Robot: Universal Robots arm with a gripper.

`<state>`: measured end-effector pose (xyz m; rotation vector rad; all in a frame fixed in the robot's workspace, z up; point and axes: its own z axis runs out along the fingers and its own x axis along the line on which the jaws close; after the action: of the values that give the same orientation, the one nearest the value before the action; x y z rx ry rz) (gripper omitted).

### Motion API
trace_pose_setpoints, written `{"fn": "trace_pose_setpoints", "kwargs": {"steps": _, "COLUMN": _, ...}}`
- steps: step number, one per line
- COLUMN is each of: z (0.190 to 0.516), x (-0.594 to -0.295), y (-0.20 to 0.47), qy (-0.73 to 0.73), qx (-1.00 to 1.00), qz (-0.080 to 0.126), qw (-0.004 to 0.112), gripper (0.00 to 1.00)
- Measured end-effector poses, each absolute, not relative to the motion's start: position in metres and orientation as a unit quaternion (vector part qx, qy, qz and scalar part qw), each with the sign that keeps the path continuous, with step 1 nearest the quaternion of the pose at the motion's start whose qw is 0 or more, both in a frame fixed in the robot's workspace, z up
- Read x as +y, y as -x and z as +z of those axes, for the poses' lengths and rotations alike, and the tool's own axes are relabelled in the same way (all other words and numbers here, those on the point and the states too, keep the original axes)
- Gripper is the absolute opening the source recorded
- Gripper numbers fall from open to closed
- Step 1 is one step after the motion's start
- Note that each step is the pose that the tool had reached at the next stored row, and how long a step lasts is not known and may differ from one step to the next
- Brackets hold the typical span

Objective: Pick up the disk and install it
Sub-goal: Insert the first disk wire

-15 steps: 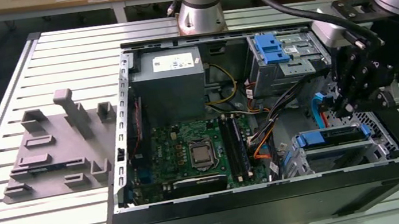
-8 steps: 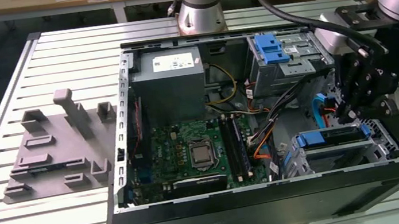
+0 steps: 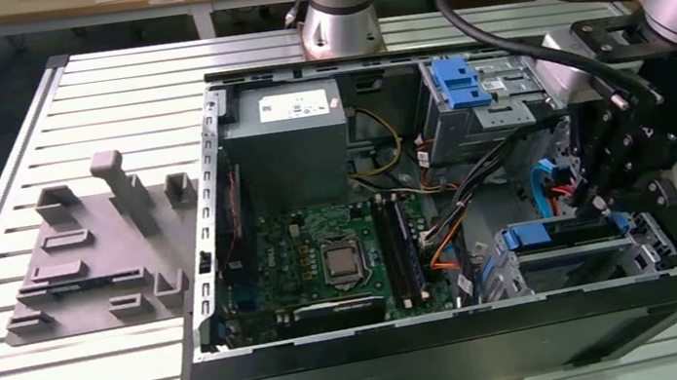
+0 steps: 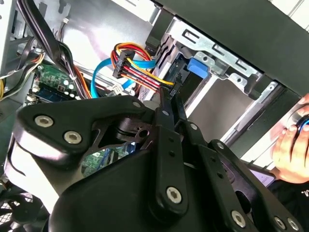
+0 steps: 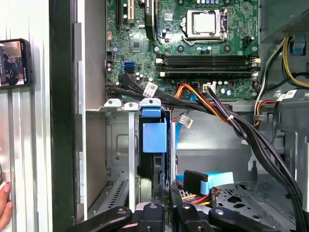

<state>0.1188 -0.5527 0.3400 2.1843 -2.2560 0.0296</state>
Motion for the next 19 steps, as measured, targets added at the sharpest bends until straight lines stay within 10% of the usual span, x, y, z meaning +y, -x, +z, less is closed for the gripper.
{"fn": "trace_pose_setpoints", "kwargs": {"steps": 19, "z": 0.3341, "x": -0.5563, "y": -0.1191, "qy": -0.696, "qx": -0.718, "qz": 0.009, "qw": 0.000, "gripper": 0.16}}
